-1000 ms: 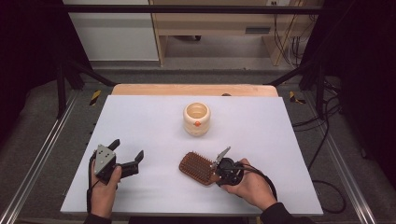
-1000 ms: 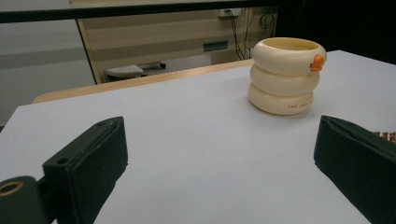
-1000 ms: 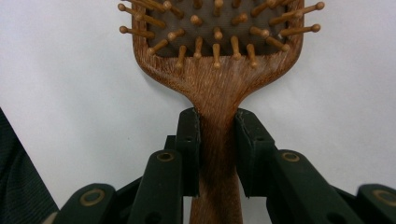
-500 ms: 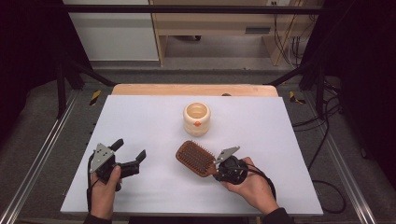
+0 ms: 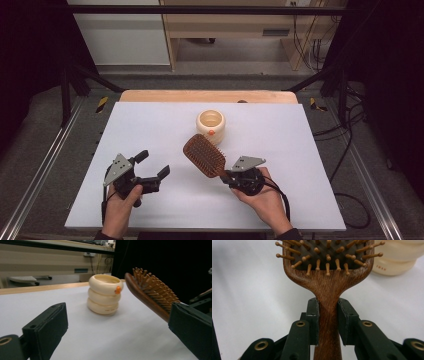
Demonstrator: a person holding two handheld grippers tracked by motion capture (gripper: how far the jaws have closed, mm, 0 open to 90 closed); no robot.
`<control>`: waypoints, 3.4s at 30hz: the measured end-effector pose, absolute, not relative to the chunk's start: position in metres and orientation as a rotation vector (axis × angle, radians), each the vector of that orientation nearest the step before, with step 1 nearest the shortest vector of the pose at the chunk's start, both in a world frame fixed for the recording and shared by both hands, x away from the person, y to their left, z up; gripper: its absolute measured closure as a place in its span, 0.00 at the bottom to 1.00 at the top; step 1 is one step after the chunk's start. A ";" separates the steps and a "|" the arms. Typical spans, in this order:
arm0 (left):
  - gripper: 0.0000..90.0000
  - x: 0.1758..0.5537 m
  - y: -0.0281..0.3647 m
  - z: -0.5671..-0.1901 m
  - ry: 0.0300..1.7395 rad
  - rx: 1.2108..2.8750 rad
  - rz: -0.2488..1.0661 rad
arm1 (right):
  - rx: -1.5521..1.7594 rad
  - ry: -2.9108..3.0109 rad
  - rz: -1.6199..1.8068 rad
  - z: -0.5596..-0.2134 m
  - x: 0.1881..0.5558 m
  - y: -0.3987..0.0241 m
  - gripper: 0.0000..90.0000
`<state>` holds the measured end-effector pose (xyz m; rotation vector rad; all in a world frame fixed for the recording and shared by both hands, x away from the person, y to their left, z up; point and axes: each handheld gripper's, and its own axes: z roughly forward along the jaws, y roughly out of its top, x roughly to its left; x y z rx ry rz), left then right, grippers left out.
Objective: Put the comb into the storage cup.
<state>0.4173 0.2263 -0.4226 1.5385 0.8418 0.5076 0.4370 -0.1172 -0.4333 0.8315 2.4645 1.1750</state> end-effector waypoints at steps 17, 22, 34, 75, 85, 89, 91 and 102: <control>0.04 0.414 0.196 -0.401 0.807 1.495 0.377 | 0.814 2.314 1.319 -0.423 0.437 -0.109 0.81; 0.04 0.422 0.196 -0.387 0.838 1.458 0.370 | 0.804 2.273 1.342 -0.411 0.439 -0.105 0.81; 0.04 0.433 0.190 -0.372 0.856 1.439 0.303 | 0.839 2.213 1.411 -0.413 0.443 -0.108 0.81; 0.04 0.443 0.161 -0.372 0.872 1.395 0.223 | 0.824 2.156 1.475 -0.418 0.436 -0.106 0.81; 0.04 0.443 0.159 -0.372 0.877 1.383 0.231 | 0.786 2.176 1.482 -0.419 0.432 -0.098 0.81; 0.05 0.445 0.159 -0.373 0.888 1.372 0.218 | 0.768 2.183 1.481 -0.420 0.431 -0.095 0.81; 0.06 0.446 0.159 -0.373 0.892 1.365 0.205 | 0.762 2.185 1.477 -0.421 0.431 -0.094 0.81; 0.25 0.451 0.163 -0.372 0.948 1.316 0.175 | 0.739 2.196 1.469 -0.423 0.428 -0.088 0.81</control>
